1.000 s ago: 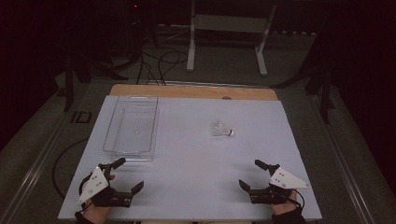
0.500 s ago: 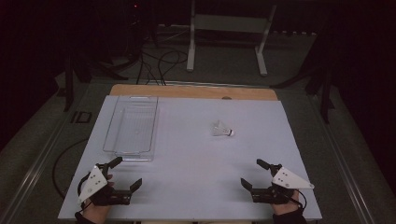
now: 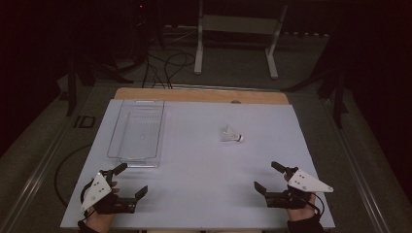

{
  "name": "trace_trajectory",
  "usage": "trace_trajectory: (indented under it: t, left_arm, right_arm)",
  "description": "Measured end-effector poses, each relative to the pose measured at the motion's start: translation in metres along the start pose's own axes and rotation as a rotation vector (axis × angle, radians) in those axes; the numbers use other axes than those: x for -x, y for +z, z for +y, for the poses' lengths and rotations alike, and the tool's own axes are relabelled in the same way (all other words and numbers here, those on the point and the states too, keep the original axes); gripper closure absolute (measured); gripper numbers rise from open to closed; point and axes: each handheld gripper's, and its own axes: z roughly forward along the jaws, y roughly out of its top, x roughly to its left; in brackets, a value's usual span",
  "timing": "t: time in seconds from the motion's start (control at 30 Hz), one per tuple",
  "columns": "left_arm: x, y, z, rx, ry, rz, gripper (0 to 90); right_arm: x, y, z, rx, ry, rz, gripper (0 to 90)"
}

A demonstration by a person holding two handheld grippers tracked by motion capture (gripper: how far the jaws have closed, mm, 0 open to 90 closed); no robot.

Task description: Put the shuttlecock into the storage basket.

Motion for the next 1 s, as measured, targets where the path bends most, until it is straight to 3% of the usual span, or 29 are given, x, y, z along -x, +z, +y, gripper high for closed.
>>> trace_trajectory:
  t: [0.07, 0.27, 0.57, 0.83, 1.0]
  left_arm:
    - [0.0, 0.0, 0.0, 0.001, -0.001, -0.001, 0.0]
    - [0.0, 0.0, 0.0, 0.004, -0.004, -0.006, 0.0]
    - [0.0, 0.0, 0.0, 0.005, -0.006, -0.008, 0.0]
    - [0.001, 0.0, 0.001, -0.003, 0.0, -0.013, 0.0]
    - [0.001, 0.0, 0.0, 0.001, -0.006, -0.016, 0.0]
  right_arm:
    - [0.002, 0.0, 0.005, -0.003, 0.013, 0.007, 9.6]
    - [0.006, -0.004, 0.026, 0.024, -0.02, -0.002, 9.6]
    - [0.015, -0.004, 0.049, 0.011, -0.046, -0.013, 9.6]
    - [0.031, 0.003, 0.065, -0.014, -0.031, 0.031, 9.6]
    - [0.038, 0.008, 0.072, -0.015, -0.037, 0.035, 9.6]
